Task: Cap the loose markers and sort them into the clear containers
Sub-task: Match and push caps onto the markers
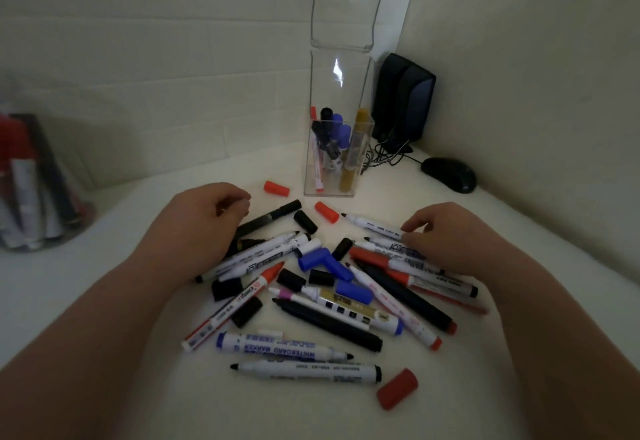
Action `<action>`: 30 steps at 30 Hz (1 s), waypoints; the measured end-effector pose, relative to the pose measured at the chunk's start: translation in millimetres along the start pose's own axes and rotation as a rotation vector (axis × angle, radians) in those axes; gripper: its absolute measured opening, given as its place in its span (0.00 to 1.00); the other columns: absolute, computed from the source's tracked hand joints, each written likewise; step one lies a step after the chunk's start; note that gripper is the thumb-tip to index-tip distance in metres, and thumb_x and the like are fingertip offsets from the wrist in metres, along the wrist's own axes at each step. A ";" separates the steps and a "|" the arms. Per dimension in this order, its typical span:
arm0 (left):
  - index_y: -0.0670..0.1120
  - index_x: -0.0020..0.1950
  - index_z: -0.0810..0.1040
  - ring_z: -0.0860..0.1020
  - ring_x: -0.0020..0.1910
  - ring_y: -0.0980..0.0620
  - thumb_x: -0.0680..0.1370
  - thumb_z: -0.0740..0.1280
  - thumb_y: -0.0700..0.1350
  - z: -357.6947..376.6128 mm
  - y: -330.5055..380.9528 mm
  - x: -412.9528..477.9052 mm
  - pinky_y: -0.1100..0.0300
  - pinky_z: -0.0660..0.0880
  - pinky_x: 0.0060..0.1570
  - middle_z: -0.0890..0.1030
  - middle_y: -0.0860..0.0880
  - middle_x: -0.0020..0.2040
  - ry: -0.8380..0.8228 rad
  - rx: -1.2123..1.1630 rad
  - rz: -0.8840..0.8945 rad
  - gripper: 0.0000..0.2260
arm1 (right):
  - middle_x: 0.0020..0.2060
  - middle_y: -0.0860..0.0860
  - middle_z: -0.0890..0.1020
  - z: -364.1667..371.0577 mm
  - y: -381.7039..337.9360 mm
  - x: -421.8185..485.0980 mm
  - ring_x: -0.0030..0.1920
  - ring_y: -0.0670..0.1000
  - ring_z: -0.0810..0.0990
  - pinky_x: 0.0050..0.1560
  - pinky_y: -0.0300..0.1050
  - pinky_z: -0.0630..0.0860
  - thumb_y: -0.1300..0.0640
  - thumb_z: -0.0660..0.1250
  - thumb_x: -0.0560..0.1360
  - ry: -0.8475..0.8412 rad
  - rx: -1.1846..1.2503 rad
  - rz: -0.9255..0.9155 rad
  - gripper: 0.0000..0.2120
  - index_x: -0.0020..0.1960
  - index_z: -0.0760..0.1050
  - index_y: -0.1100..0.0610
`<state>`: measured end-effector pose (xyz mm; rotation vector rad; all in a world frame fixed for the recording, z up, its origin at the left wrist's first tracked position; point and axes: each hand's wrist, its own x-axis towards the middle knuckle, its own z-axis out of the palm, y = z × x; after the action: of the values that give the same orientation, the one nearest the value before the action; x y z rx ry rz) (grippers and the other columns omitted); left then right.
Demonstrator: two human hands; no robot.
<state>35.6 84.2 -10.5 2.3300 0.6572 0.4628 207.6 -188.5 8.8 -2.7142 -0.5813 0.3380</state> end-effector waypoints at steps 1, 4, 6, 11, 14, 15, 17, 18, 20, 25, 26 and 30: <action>0.55 0.53 0.81 0.80 0.48 0.57 0.83 0.62 0.52 -0.7 -0.4 -0.4 0.58 0.74 0.50 0.83 0.59 0.48 -0.004 -0.037 -0.018 0.09 | 0.42 0.43 0.77 -0.2 -0.7 -0.2 0.42 0.44 0.77 0.43 0.42 0.72 0.47 0.70 0.76 0.001 0.009 0.011 0.04 0.50 0.81 0.45; 0.53 0.51 0.82 0.81 0.46 0.57 0.84 0.57 0.58 -1.6 -0.5 -2.8 0.53 0.78 0.53 0.84 0.56 0.45 0.042 -0.231 -0.097 0.16 | 0.41 0.44 0.78 -0.8 -4.4 -0.1 0.40 0.45 0.78 0.36 0.40 0.71 0.47 0.72 0.75 0.005 0.027 0.036 0.04 0.48 0.81 0.46; 0.53 0.50 0.82 0.82 0.46 0.56 0.84 0.54 0.60 -1.7 1.9 -5.8 0.55 0.78 0.49 0.85 0.55 0.44 0.113 -0.312 -0.126 0.20 | 0.40 0.44 0.78 -1.6 -8.0 -1.2 0.39 0.45 0.78 0.34 0.38 0.70 0.47 0.73 0.74 0.000 0.013 0.029 0.05 0.48 0.81 0.47; 0.54 0.47 0.82 0.81 0.48 0.59 0.84 0.56 0.59 -6.7 14.0 -16.2 0.52 0.76 0.54 0.84 0.58 0.45 0.280 -0.366 -0.052 0.17 | 0.37 0.46 0.79 -7.4 -14.1 -9.0 0.35 0.44 0.77 0.32 0.38 0.67 0.47 0.72 0.75 0.032 -0.068 -0.056 0.08 0.51 0.82 0.48; 0.56 0.46 0.82 0.80 0.44 0.61 0.81 0.64 0.57 -15.2 27.1 -26.2 0.53 0.78 0.52 0.84 0.59 0.42 0.253 -0.317 0.031 0.10 | 0.31 0.47 0.80 -13.4 -28.3 -29.7 0.30 0.42 0.76 0.29 0.34 0.70 0.46 0.71 0.75 0.126 0.146 -0.189 0.04 0.48 0.81 0.44; 0.58 0.47 0.83 0.81 0.44 0.63 0.78 0.66 0.59 -16.5 34.9 -32.4 0.56 0.77 0.50 0.84 0.61 0.43 0.155 -0.340 0.033 0.09 | 0.31 0.47 0.81 -12.0 -38.4 -40.7 0.28 0.42 0.76 0.28 0.32 0.71 0.46 0.71 0.75 0.119 0.281 -0.238 0.03 0.47 0.81 0.44; 0.60 0.53 0.83 0.81 0.46 0.65 0.73 0.66 0.63 -12.7 51.6 -48.1 0.59 0.79 0.48 0.84 0.63 0.47 -0.108 -0.426 0.011 0.14 | 0.33 0.47 0.82 -2.9 -63.3 -64.6 0.28 0.47 0.77 0.30 0.34 0.74 0.49 0.70 0.75 0.030 0.493 -0.316 0.01 0.46 0.80 0.45; 0.60 0.55 0.83 0.82 0.47 0.62 0.73 0.66 0.62 -7.4 57.5 -54.7 0.56 0.82 0.47 0.85 0.61 0.49 -0.212 -0.483 0.006 0.14 | 0.32 0.49 0.82 4.1 -73.6 -73.1 0.29 0.50 0.76 0.30 0.37 0.75 0.50 0.70 0.76 -0.022 0.542 -0.366 0.01 0.46 0.81 0.45; 0.56 0.55 0.85 0.84 0.49 0.53 0.77 0.67 0.56 2.9 65.0 -61.4 0.46 0.83 0.49 0.86 0.53 0.49 -0.283 -0.607 -0.004 0.10 | 0.30 0.50 0.81 17.9 -85.8 -81.4 0.26 0.46 0.73 0.30 0.37 0.72 0.52 0.70 0.77 -0.097 0.586 -0.450 0.03 0.47 0.82 0.47; 0.38 0.55 0.82 0.83 0.51 0.38 0.81 0.65 0.44 6.9 60.8 -54.1 0.49 0.83 0.49 0.83 0.33 0.51 -0.275 -1.093 -0.234 0.11 | 0.35 0.56 0.78 14.7 -81.5 -70.3 0.30 0.50 0.74 0.29 0.44 0.71 0.70 0.64 0.72 -0.368 1.157 -0.153 0.15 0.55 0.80 0.61; 0.37 0.57 0.81 0.83 0.48 0.39 0.81 0.64 0.42 5.4 59.1 -53.4 0.49 0.83 0.48 0.83 0.34 0.50 -0.292 -1.128 -0.244 0.11 | 0.38 0.59 0.79 10.1 -78.8 -68.0 0.33 0.53 0.77 0.31 0.47 0.74 0.71 0.61 0.71 -0.377 1.273 -0.079 0.16 0.56 0.79 0.64; 0.45 0.64 0.78 0.82 0.39 0.40 0.77 0.66 0.41 -0.2 59.1 -56.3 0.43 0.84 0.40 0.84 0.35 0.49 -0.494 -1.147 -0.227 0.15 | 0.46 0.63 0.85 -4.7 -71.1 -66.7 0.49 0.59 0.86 0.44 0.47 0.84 0.71 0.55 0.80 -0.283 1.526 0.034 0.13 0.59 0.76 0.66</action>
<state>9.4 13.8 21.5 1.1801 0.2673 0.0778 124.8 -157.7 50.4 -1.2050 -0.1560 0.7651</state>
